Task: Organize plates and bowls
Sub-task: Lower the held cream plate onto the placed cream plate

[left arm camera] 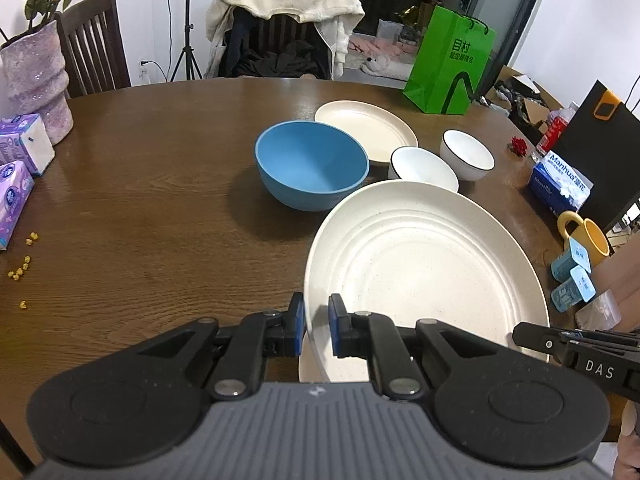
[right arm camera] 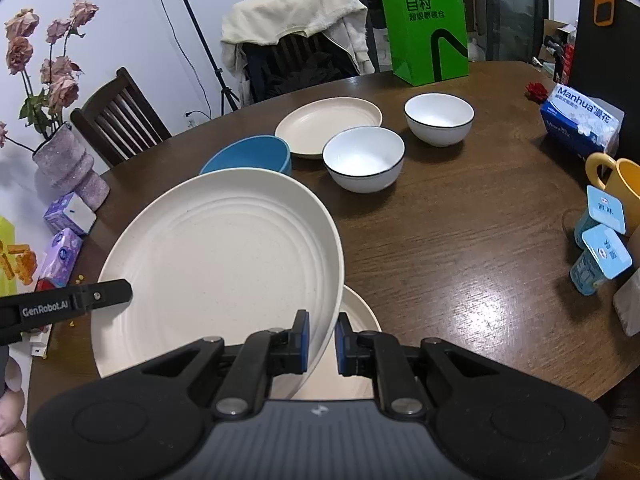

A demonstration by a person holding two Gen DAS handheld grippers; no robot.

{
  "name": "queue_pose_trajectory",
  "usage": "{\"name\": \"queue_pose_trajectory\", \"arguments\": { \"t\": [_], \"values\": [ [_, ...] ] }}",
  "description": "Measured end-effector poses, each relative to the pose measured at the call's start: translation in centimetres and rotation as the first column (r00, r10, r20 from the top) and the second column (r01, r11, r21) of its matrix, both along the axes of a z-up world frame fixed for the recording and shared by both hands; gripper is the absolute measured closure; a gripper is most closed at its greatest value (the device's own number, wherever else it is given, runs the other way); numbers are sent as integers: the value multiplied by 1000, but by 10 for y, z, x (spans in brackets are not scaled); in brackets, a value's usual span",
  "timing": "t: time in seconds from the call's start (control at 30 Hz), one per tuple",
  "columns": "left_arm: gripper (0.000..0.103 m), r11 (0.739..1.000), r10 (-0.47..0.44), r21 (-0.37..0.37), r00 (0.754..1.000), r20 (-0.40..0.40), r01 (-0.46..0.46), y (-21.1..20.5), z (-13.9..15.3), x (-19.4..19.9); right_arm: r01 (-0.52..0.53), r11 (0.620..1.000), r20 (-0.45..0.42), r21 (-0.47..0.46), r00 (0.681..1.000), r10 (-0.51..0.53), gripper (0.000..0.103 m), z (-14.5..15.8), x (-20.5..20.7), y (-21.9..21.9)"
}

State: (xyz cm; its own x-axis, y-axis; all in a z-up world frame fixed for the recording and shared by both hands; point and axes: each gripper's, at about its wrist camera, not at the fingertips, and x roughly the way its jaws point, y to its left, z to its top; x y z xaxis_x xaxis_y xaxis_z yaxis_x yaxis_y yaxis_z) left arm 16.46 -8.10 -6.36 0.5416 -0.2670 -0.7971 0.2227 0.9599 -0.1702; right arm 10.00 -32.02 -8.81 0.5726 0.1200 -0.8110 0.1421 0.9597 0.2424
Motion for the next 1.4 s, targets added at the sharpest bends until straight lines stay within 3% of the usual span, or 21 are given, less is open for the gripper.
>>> {"name": "queue_pose_trajectory", "arguments": {
  "t": [1.4],
  "values": [
    [90, 995, -71, 63, 989, -130, 80, -24, -94, 7, 6, 998, -148, -55, 989, -14, 90, -85, -2, -4]
  ]
}}
